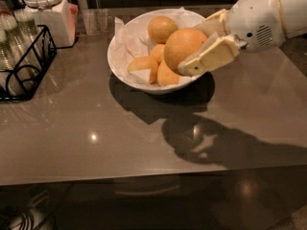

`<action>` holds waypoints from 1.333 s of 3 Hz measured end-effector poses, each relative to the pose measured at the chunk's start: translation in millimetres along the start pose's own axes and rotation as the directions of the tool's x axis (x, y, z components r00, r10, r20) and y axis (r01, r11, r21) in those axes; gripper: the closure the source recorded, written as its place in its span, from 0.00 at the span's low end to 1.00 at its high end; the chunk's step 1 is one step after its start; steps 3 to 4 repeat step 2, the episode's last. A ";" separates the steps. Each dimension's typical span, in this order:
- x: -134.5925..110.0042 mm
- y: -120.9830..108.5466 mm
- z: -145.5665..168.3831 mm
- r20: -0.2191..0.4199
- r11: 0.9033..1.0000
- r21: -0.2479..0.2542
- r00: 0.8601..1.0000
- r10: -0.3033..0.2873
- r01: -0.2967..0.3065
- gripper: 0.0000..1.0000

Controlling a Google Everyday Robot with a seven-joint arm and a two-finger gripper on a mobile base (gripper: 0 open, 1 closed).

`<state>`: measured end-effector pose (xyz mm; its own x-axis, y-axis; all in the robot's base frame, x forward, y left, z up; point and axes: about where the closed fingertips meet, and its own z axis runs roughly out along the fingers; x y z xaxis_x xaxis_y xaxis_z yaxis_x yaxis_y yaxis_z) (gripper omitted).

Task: Pick orange from white bowl

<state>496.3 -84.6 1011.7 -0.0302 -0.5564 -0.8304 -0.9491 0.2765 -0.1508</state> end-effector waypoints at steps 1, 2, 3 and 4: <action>9.3 24.0 -31.9 0.067 0.998 0.045 0.997 0.049 -0.052 1.00; 19.4 39.4 -51.0 0.104 0.993 0.072 0.991 0.086 -0.093 1.00; 19.4 39.4 -51.0 0.104 0.993 0.072 0.991 0.086 -0.093 1.00; 19.4 39.4 -51.0 0.104 0.993 0.072 0.991 0.086 -0.093 1.00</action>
Offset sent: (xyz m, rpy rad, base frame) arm -0.0768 -0.0668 0.0009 0.1823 0.0108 -0.1560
